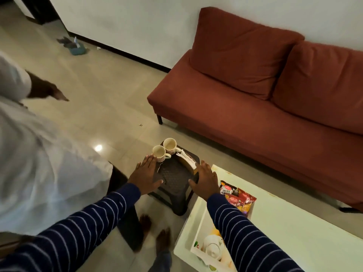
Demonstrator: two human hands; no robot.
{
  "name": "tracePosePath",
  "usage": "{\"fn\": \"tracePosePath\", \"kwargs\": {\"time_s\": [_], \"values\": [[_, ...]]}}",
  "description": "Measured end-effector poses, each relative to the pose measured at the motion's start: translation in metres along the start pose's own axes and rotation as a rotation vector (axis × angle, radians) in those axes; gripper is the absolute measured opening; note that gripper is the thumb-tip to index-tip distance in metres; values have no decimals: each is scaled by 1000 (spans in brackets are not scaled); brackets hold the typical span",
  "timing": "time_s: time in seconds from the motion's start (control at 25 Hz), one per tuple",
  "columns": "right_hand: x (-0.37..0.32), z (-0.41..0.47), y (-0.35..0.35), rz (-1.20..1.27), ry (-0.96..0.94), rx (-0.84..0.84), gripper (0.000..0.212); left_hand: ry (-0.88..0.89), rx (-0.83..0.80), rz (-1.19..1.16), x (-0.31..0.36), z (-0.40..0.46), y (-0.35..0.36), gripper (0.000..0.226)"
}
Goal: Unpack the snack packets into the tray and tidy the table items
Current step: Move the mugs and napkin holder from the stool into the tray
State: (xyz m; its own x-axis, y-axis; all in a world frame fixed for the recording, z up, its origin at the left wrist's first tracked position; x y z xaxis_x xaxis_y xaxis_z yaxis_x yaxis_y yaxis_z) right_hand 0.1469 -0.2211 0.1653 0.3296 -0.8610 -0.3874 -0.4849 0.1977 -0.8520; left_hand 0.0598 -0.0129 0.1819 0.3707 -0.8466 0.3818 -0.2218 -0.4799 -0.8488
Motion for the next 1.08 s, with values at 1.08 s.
{"fn": "tracePosePath", "kwargs": {"time_s": [1.08], "values": [[-34, 262, 197, 203, -39, 2, 19, 100, 153, -538, -179, 259, 119, 91]]}}
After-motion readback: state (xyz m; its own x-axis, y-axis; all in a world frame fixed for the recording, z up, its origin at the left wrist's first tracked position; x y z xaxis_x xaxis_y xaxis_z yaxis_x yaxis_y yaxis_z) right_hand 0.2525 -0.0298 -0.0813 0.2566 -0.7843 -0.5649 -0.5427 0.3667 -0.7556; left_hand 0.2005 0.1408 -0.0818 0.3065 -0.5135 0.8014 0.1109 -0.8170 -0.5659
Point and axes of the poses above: each hand's wrist, its own z-axis towards the middle knuckle, its own y-axis out of the palm, x = y × z, the point moved 10 cm from there along z, towards the middle knuckle, and after that the axes turned 8 degrees about -z, right-handed, at the moved point
